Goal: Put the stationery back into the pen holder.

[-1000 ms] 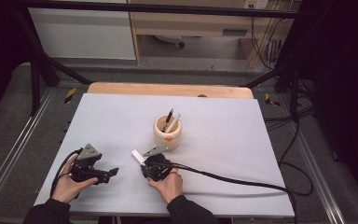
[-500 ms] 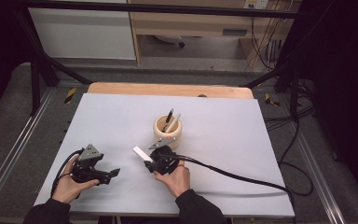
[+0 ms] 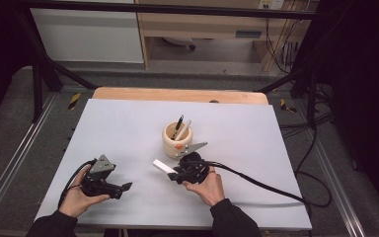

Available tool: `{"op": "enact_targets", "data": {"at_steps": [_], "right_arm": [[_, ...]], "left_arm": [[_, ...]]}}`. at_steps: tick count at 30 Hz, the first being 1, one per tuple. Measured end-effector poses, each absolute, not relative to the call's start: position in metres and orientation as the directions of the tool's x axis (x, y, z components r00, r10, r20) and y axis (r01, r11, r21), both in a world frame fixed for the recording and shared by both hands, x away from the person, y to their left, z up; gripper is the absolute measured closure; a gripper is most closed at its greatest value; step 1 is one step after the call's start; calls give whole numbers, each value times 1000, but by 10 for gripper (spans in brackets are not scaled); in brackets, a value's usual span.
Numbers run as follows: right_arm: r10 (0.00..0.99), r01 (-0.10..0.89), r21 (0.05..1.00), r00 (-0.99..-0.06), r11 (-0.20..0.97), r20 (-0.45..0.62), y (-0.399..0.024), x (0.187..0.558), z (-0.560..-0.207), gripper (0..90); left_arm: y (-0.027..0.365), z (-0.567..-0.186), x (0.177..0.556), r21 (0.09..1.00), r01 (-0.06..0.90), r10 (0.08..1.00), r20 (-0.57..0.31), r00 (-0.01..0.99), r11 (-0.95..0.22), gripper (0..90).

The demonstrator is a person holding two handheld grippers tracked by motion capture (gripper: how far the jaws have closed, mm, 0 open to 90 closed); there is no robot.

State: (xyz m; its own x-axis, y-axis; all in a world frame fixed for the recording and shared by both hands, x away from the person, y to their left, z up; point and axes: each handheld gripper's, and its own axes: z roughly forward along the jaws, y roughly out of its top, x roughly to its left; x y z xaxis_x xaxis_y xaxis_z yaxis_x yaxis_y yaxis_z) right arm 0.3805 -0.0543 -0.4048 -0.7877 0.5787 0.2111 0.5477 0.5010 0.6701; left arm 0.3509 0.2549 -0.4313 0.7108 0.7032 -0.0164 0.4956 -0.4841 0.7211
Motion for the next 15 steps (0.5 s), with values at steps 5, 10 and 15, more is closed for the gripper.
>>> {"op": "enact_targets", "data": {"at_steps": [5,10,15], "right_arm": [[548,536,656,-808,531,216,-68,379,-402,673],[528,533,654,-817,537,232,-80,379,-399,673],[506,527,648,-827,550,243,-90,379,-394,673]], "left_arm": [[246,-430,348,720,455,667,14,745,-524,88],[237,-427,347,713,415,635,55,770,-565,88],[226,-423,346,706,367,594,94,799,-605,98]]}}
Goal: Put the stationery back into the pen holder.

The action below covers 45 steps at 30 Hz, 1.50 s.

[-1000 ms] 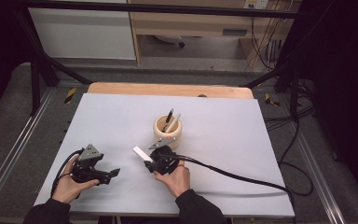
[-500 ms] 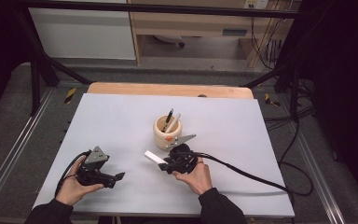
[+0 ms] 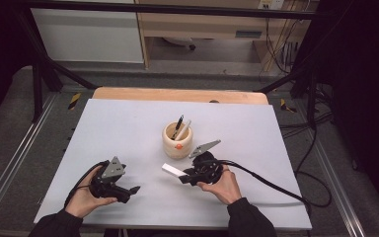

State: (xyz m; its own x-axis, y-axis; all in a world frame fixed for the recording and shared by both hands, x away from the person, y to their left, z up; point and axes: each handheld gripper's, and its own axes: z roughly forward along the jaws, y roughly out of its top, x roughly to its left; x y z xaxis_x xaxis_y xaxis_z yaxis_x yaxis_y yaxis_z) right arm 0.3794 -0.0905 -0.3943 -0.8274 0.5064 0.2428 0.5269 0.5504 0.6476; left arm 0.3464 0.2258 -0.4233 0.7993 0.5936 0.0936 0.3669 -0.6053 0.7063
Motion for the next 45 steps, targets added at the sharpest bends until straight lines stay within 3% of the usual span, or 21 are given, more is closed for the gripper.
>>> {"op": "enact_targets", "data": {"at_steps": [25,36,45], "right_arm": [[482,559,609,-820,563,307,-102,376,-387,673],[500,593,600,-797,538,340,-98,381,-386,673],[522,622,586,-774,519,359,-92,384,-383,673]], "left_arm": [[155,-412,345,606,32,315,368,875,-795,115],[139,-409,344,543,-114,211,499,840,-832,147],[132,-410,346,479,-218,136,600,788,-851,224]]}}
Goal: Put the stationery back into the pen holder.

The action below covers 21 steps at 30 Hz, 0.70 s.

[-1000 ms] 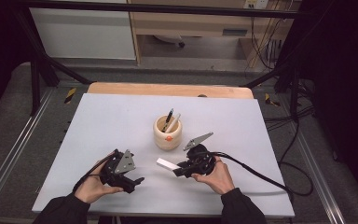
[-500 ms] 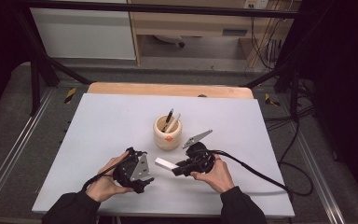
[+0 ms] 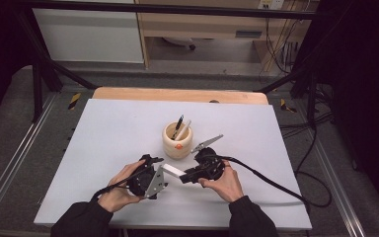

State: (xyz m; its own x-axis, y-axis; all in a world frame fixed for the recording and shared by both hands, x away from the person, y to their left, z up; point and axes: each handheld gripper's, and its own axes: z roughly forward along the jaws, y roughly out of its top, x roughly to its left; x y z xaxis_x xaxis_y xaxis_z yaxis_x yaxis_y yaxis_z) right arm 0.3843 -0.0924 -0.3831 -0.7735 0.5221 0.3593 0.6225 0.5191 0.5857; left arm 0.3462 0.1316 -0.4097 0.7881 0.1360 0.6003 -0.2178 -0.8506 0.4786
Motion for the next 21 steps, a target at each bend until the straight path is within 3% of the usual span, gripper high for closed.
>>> {"op": "enact_targets", "data": {"at_steps": [21], "right_arm": [[521,634,573,-766,519,376,-77,387,-381,673]], "left_arm": [[116,-413,341,350,-438,-30,752,658,-828,498]]}}
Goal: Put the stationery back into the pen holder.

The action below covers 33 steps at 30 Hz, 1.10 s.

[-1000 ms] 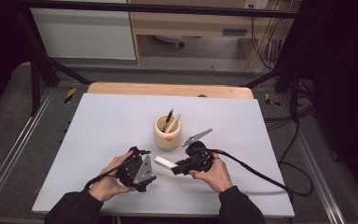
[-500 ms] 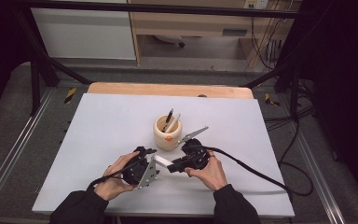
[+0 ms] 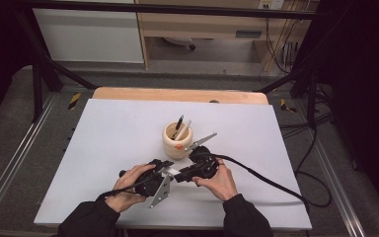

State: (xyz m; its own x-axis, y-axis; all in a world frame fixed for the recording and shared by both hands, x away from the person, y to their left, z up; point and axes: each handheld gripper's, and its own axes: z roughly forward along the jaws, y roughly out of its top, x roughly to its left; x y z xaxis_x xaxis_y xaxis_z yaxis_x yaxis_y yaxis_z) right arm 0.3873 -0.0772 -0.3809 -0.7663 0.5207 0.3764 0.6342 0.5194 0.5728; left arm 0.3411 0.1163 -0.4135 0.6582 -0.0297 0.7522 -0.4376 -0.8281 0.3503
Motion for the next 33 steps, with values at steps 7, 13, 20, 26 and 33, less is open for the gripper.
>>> {"op": "enact_targets", "data": {"at_steps": [7,13,20,26,33], "right_arm": [[520,636,571,-765,519,379,-77,387,-382,673],[521,638,573,-764,515,382,-77,387,-380,673],[522,642,564,-761,519,385,-77,387,-381,672],[521,644,566,-759,515,390,-78,388,-380,671],[519,633,594,-765,496,381,-79,387,-378,640]], "left_arm": [[113,-415,338,318,-483,-62,782,620,-816,570],[111,-415,335,298,-517,-90,796,599,-802,635],[110,-417,333,255,-539,-127,810,572,-803,662],[110,-416,333,244,-547,-130,821,556,-801,674],[113,-414,336,265,-521,-107,808,579,-812,677]]}}
